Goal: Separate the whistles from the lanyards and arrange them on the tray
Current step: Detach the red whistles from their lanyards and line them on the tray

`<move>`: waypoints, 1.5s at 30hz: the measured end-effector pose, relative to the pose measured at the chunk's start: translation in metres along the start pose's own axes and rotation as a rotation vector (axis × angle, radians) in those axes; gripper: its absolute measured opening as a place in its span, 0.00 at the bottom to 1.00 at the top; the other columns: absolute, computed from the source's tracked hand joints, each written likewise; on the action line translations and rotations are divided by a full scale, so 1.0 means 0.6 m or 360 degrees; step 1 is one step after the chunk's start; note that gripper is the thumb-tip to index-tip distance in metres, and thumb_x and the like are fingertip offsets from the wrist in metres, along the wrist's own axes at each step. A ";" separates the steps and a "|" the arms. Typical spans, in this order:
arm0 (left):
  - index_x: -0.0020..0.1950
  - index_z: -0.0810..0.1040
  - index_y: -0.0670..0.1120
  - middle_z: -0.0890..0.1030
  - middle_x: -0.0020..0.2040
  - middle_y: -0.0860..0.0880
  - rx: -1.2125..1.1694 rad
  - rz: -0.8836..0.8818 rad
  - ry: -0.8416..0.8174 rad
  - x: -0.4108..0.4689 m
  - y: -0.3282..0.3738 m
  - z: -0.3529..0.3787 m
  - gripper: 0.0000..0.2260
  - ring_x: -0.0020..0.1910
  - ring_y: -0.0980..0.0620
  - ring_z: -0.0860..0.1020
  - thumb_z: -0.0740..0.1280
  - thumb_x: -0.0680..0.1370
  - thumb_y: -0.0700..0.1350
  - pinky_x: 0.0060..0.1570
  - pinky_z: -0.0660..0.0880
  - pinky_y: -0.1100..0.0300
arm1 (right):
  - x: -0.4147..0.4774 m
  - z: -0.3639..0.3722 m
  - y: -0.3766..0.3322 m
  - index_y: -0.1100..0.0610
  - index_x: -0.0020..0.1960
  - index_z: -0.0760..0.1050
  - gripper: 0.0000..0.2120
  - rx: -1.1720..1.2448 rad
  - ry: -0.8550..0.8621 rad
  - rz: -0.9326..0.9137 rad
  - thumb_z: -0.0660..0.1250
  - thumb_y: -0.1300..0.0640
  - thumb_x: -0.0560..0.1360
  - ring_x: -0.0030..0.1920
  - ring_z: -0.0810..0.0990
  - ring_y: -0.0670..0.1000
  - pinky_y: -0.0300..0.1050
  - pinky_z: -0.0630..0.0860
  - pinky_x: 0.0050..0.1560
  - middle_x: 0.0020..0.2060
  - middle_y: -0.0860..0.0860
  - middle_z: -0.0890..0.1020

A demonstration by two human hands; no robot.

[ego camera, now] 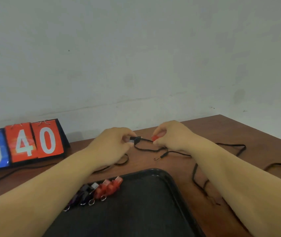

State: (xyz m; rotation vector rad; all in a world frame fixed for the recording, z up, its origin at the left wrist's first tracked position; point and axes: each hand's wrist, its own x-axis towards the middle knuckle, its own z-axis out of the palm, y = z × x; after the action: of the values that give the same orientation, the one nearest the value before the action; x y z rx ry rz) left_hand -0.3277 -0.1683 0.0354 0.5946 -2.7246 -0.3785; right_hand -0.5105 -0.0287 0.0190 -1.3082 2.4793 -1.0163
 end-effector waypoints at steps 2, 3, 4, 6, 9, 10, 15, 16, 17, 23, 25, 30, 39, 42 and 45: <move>0.62 0.81 0.61 0.81 0.51 0.61 -0.0101 0.0020 -0.0151 -0.074 0.004 -0.021 0.10 0.50 0.62 0.79 0.68 0.81 0.53 0.52 0.75 0.63 | -0.039 0.010 -0.032 0.47 0.53 0.84 0.13 0.0003 -0.0194 -0.0029 0.79 0.51 0.70 0.49 0.84 0.46 0.39 0.78 0.45 0.50 0.42 0.85; 0.61 0.81 0.61 0.82 0.49 0.60 -0.0150 0.0030 -0.0230 -0.109 0.003 -0.026 0.09 0.48 0.63 0.80 0.69 0.81 0.53 0.49 0.74 0.65 | -0.055 0.017 -0.045 0.47 0.52 0.85 0.12 -0.0058 -0.0274 -0.0070 0.79 0.51 0.69 0.49 0.84 0.45 0.39 0.77 0.46 0.49 0.42 0.85; 0.60 0.81 0.61 0.83 0.48 0.60 -0.0201 0.0038 -0.0314 -0.140 -0.001 -0.027 0.09 0.47 0.63 0.80 0.69 0.81 0.52 0.48 0.74 0.66 | -0.070 0.026 -0.055 0.47 0.52 0.85 0.12 -0.0136 -0.0361 -0.0117 0.80 0.50 0.69 0.49 0.83 0.45 0.38 0.76 0.46 0.49 0.42 0.85; 0.60 0.81 0.61 0.84 0.48 0.62 -0.0270 0.0039 -0.0490 -0.190 -0.013 -0.017 0.08 0.46 0.63 0.81 0.69 0.81 0.52 0.48 0.76 0.66 | -0.098 0.047 -0.072 0.48 0.54 0.85 0.14 -0.0228 -0.0530 -0.0194 0.80 0.51 0.70 0.50 0.82 0.43 0.38 0.74 0.48 0.50 0.43 0.85; 0.60 0.81 0.61 0.84 0.49 0.63 -0.0355 -0.0006 -0.0675 -0.231 -0.040 0.006 0.08 0.46 0.63 0.82 0.69 0.81 0.52 0.50 0.77 0.64 | -0.125 0.082 -0.077 0.46 0.56 0.82 0.17 -0.0215 -0.0672 -0.0261 0.80 0.50 0.69 0.50 0.82 0.40 0.37 0.75 0.50 0.50 0.42 0.85; 0.60 0.80 0.62 0.83 0.48 0.64 -0.0358 -0.0034 -0.0680 -0.238 -0.047 0.013 0.08 0.46 0.64 0.82 0.69 0.81 0.53 0.49 0.77 0.65 | -0.132 0.092 -0.075 0.45 0.57 0.81 0.18 -0.0255 -0.0722 -0.0290 0.80 0.50 0.69 0.49 0.82 0.39 0.36 0.74 0.49 0.51 0.41 0.84; 0.62 0.77 0.65 0.80 0.46 0.61 -0.0149 -0.0039 -0.0586 -0.244 -0.064 0.026 0.10 0.44 0.66 0.78 0.68 0.80 0.57 0.41 0.73 0.67 | -0.140 0.099 -0.062 0.42 0.63 0.78 0.23 -0.0400 -0.0824 -0.0373 0.79 0.51 0.70 0.48 0.82 0.39 0.28 0.72 0.42 0.54 0.39 0.82; 0.63 0.77 0.65 0.79 0.46 0.61 -0.0101 -0.0027 -0.0573 -0.246 -0.065 0.025 0.11 0.44 0.67 0.77 0.68 0.81 0.57 0.41 0.73 0.68 | -0.138 0.096 -0.059 0.42 0.63 0.78 0.23 -0.0407 -0.0827 -0.0358 0.79 0.52 0.70 0.48 0.83 0.39 0.28 0.74 0.41 0.53 0.39 0.82; 0.63 0.76 0.66 0.79 0.47 0.61 -0.0086 -0.0022 -0.0558 -0.248 -0.066 0.024 0.12 0.45 0.68 0.76 0.68 0.80 0.56 0.41 0.73 0.68 | -0.137 0.094 -0.057 0.42 0.62 0.78 0.22 -0.0411 -0.0838 -0.0337 0.79 0.52 0.70 0.47 0.83 0.39 0.27 0.74 0.40 0.52 0.40 0.82; 0.63 0.76 0.64 0.77 0.50 0.61 -0.0139 0.0018 -0.0448 -0.254 -0.061 0.032 0.13 0.49 0.67 0.75 0.69 0.80 0.54 0.44 0.77 0.65 | -0.138 0.106 -0.057 0.42 0.53 0.82 0.14 -0.0313 -0.0802 -0.0295 0.79 0.55 0.71 0.44 0.82 0.36 0.29 0.76 0.42 0.45 0.41 0.84; 0.64 0.76 0.64 0.77 0.51 0.62 -0.0167 0.0017 -0.0388 -0.252 -0.056 0.036 0.13 0.50 0.68 0.75 0.68 0.80 0.51 0.43 0.75 0.67 | -0.139 0.111 -0.059 0.43 0.51 0.83 0.12 -0.0269 -0.0780 -0.0305 0.79 0.56 0.71 0.43 0.83 0.37 0.31 0.77 0.44 0.43 0.43 0.86; 0.72 0.71 0.65 0.76 0.55 0.64 -0.0209 -0.0013 -0.0263 -0.251 -0.056 0.042 0.20 0.48 0.70 0.77 0.65 0.82 0.48 0.40 0.70 0.74 | -0.143 0.111 -0.063 0.44 0.51 0.82 0.11 -0.0103 -0.0689 -0.0293 0.79 0.55 0.71 0.41 0.85 0.41 0.33 0.76 0.48 0.41 0.40 0.87; 0.76 0.70 0.62 0.75 0.64 0.62 -0.0169 0.0015 -0.0339 -0.247 -0.053 0.044 0.21 0.61 0.63 0.74 0.61 0.84 0.47 0.64 0.68 0.69 | -0.143 0.122 -0.061 0.57 0.50 0.83 0.07 0.0507 -0.0668 -0.0035 0.74 0.65 0.74 0.39 0.85 0.48 0.42 0.81 0.44 0.40 0.56 0.88; 0.77 0.68 0.62 0.76 0.67 0.58 -0.0114 0.0027 -0.0363 -0.242 -0.056 0.048 0.22 0.65 0.60 0.73 0.61 0.84 0.47 0.60 0.65 0.73 | -0.138 0.127 -0.054 0.55 0.49 0.85 0.11 0.0393 -0.0643 -0.0095 0.77 0.67 0.70 0.45 0.87 0.51 0.43 0.83 0.52 0.43 0.53 0.89; 0.78 0.68 0.62 0.75 0.69 0.58 -0.0085 0.0021 -0.0413 -0.237 -0.056 0.048 0.22 0.67 0.60 0.72 0.60 0.84 0.47 0.67 0.68 0.66 | -0.135 0.132 -0.053 0.50 0.49 0.85 0.12 0.0211 -0.0634 -0.0164 0.79 0.63 0.69 0.45 0.87 0.46 0.40 0.81 0.54 0.43 0.46 0.89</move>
State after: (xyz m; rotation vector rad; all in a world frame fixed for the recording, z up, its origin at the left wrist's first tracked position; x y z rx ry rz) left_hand -0.2040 -0.1295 -0.0381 0.5464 -2.9511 -0.5588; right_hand -0.4062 -0.0168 -0.0343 -1.4445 2.0359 -0.8263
